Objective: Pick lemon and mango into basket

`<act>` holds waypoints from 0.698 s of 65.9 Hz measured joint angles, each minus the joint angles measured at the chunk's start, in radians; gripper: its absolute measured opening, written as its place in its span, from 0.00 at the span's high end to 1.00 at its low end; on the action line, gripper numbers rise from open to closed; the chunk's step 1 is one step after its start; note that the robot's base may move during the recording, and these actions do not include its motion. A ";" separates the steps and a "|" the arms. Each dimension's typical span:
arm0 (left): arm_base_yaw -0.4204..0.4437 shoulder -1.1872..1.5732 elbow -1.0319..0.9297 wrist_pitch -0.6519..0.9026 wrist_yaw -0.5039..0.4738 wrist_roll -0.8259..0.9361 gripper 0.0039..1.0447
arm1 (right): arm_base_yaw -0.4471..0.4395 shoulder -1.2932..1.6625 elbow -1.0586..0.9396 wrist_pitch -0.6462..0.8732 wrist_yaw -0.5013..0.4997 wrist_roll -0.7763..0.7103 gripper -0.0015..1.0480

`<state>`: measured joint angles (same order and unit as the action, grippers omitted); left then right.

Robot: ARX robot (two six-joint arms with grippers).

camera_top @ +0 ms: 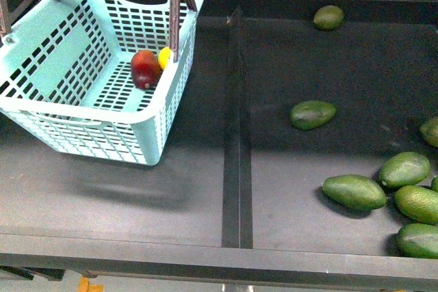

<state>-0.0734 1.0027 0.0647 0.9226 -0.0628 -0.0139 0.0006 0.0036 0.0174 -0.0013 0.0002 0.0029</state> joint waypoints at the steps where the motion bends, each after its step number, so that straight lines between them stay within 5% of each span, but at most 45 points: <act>1: 0.008 -0.007 -0.003 -0.006 0.016 0.000 0.97 | 0.000 0.000 0.000 0.000 0.000 0.000 0.08; 8: 0.068 -0.115 -0.024 -0.089 0.053 0.002 0.97 | 0.000 0.000 0.000 0.000 0.000 0.000 0.08; 46: 0.069 -0.608 -0.049 -0.529 0.063 0.003 0.97 | 0.000 0.000 0.000 0.000 0.000 0.000 0.08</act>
<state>-0.0044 0.3950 0.0154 0.3931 -0.0002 -0.0113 0.0006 0.0036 0.0174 -0.0013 0.0002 0.0032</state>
